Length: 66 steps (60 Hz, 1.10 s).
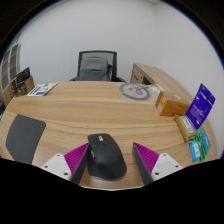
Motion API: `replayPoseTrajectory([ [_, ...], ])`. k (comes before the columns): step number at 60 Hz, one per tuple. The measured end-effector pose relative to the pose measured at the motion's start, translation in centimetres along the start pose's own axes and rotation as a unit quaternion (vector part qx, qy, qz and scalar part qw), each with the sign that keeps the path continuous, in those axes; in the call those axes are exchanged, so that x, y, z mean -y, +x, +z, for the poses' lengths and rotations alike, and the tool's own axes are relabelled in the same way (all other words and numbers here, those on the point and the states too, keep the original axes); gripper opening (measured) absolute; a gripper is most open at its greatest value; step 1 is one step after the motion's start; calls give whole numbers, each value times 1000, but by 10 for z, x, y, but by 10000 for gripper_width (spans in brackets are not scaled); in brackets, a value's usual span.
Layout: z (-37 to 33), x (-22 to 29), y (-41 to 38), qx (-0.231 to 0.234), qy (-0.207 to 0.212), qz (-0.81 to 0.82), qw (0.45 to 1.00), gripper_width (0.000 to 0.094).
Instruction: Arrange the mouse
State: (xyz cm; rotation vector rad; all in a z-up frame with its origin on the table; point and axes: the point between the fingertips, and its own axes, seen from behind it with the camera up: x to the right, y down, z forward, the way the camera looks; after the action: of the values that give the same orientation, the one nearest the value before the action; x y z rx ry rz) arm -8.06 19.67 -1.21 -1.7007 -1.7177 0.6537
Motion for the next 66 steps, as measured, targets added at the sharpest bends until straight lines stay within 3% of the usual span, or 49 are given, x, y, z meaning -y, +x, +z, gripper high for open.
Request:
replayPoseTrajectory([
  [19, 13, 6, 8, -5, -3, 28, 1000, 833],
  [22, 14, 6, 5, 0, -7, 36, 999, 755],
  [25, 15, 4, -1, 10, -12, 47, 999, 561],
  [39, 12, 1, -2, -6, -22, 47, 999, 324],
  [49, -3, 8, 1, -29, -26, 61, 997, 301],
  [55, -32, 42, -4, -38, -4, 60, 997, 302],
  [66, -85, 116, -66, -12, 35, 73, 997, 302],
])
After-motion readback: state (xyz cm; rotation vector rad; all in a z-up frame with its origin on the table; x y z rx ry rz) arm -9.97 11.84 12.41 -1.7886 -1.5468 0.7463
